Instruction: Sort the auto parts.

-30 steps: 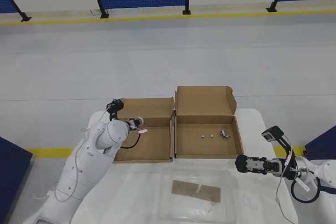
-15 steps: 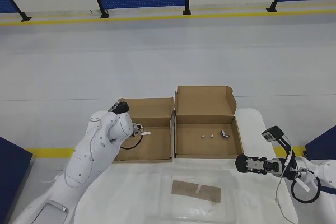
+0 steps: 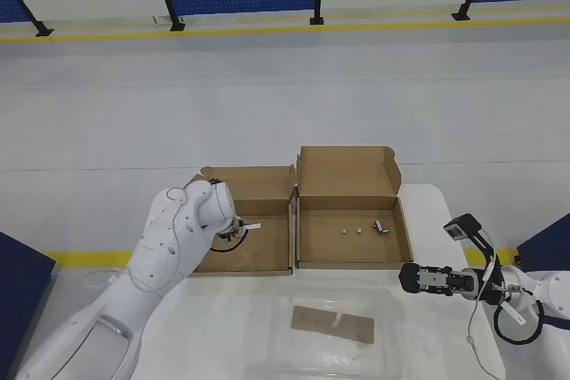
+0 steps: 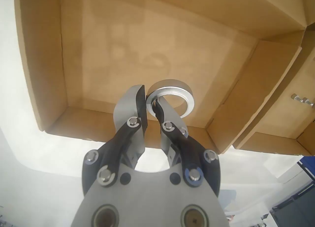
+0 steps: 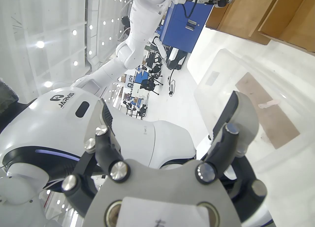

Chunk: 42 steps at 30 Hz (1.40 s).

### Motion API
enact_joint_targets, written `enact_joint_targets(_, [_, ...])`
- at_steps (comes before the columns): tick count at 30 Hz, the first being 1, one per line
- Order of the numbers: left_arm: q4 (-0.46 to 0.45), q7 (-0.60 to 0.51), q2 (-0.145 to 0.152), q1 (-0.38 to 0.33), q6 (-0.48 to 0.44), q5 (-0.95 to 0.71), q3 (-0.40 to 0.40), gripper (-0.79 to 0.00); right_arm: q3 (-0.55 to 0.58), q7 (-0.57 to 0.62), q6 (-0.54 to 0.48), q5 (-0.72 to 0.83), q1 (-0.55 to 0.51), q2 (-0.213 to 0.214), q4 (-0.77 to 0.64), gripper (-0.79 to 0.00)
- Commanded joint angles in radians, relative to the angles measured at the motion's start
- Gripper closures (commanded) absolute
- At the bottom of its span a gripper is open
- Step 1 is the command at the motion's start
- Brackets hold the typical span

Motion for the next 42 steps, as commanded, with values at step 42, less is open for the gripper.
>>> enact_joint_targets(42, [0.698, 0.196, -0.344, -0.164, -0.129, -0.169, 0.142, 0.0, 0.0, 0.0, 0.0, 0.0, 0.0, 0.0, 0.0, -0.785])
